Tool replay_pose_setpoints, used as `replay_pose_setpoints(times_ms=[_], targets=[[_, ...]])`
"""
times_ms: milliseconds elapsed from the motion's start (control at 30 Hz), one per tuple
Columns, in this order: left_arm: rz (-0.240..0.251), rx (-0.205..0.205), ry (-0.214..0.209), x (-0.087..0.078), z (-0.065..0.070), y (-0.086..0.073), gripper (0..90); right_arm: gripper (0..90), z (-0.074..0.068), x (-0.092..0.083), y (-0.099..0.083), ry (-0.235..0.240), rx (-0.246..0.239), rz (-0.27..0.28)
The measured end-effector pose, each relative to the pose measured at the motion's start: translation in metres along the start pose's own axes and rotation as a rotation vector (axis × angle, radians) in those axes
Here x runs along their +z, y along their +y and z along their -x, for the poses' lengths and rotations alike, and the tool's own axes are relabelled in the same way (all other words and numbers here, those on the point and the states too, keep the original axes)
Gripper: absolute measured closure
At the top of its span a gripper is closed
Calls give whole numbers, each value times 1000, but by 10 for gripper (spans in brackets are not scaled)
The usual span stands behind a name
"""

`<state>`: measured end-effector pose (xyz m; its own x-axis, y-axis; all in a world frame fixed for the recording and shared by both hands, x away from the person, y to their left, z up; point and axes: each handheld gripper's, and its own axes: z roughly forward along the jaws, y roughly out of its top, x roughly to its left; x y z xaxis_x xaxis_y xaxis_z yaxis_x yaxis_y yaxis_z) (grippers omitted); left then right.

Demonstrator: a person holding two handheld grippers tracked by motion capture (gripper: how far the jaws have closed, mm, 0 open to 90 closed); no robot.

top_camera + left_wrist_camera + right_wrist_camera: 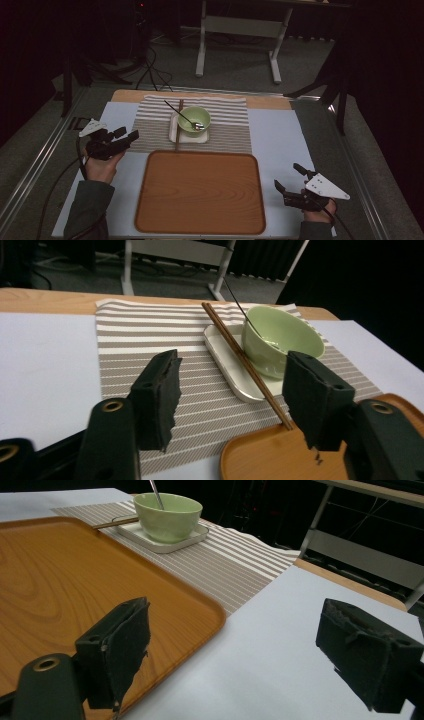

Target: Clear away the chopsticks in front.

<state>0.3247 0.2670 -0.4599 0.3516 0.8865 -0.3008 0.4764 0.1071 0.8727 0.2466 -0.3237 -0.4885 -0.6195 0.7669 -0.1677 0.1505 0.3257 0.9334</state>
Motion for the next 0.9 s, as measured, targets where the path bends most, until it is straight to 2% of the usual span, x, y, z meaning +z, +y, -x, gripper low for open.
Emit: replay_pose_setpoints(times_ms=[233,400,500,700,900], targets=[[-29,-44,-44,18,-6,10,487,134,0,1,0,2,-4,1],[-50,-85,-68,31,-8,17,497,135,-1,1,0,3,-6,1],[-76,-115,-102,40,-10,20,501,135,-1,1,1,6,-9,3],[-105,-133,-120,59,-9,20,540,134,-1,1,1,6,-7,5],[-133,-171,-128,75,-8,18,598,134,-2,1,1,8,-9,7]])
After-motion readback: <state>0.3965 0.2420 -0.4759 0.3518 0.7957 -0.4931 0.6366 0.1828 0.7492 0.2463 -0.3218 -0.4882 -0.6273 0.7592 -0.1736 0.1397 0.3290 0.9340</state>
